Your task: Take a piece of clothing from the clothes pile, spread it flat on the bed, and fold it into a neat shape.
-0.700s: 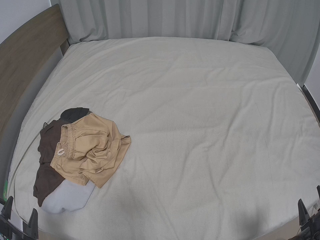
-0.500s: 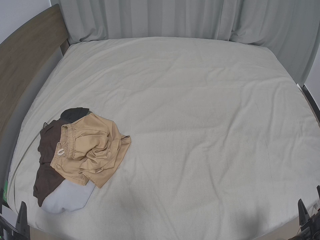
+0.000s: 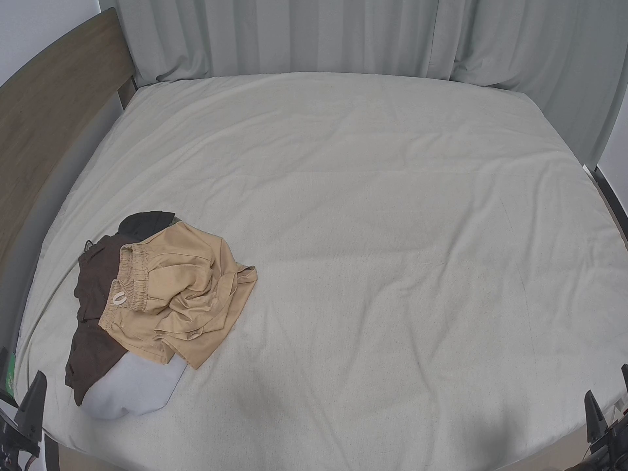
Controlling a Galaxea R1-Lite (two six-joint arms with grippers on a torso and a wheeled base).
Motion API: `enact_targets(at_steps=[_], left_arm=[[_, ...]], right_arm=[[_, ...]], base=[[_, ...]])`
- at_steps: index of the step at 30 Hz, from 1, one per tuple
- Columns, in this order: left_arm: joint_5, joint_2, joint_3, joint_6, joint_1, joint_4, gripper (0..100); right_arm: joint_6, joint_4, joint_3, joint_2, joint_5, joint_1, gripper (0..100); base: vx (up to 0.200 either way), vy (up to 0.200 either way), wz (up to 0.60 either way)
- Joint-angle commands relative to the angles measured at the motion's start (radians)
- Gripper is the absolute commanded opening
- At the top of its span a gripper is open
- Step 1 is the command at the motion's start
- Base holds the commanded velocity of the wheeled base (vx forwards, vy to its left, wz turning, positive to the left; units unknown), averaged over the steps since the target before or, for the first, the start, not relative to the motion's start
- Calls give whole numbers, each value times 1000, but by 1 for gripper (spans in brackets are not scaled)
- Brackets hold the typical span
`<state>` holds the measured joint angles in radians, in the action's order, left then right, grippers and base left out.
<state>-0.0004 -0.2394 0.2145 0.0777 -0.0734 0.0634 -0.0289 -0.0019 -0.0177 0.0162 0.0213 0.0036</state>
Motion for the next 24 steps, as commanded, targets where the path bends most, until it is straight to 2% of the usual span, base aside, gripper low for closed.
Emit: enact_targets(at_steps=[1, 5, 7, 8, 19, 24], left_arm=[[0, -156, 14, 82, -77, 36, 100], [-3, -261, 14, 157, -83, 121, 100], [-3, -261, 14, 157, -83, 121, 100], [-4, -340, 14, 211, -83, 174, 100], [-13, -568, 28, 267, -71, 309, 100], [-58, -656, 28, 275, -16, 371, 100]], right_arm=[[-2, -1, 18, -10, 2, 1, 100], [-2, -1, 18, -9, 2, -1, 100], [-2, -1, 18, -9, 2, -1, 100], [-2, -1, 18, -9, 2, -1, 100], [-2, -1, 18, -9, 2, 1, 100], [-2, -1, 18, -9, 2, 1, 100]], base=[[0, 0, 0], [0, 0, 0], [0, 0, 0], [0, 0, 0], [0, 0, 0], [0, 0, 0]])
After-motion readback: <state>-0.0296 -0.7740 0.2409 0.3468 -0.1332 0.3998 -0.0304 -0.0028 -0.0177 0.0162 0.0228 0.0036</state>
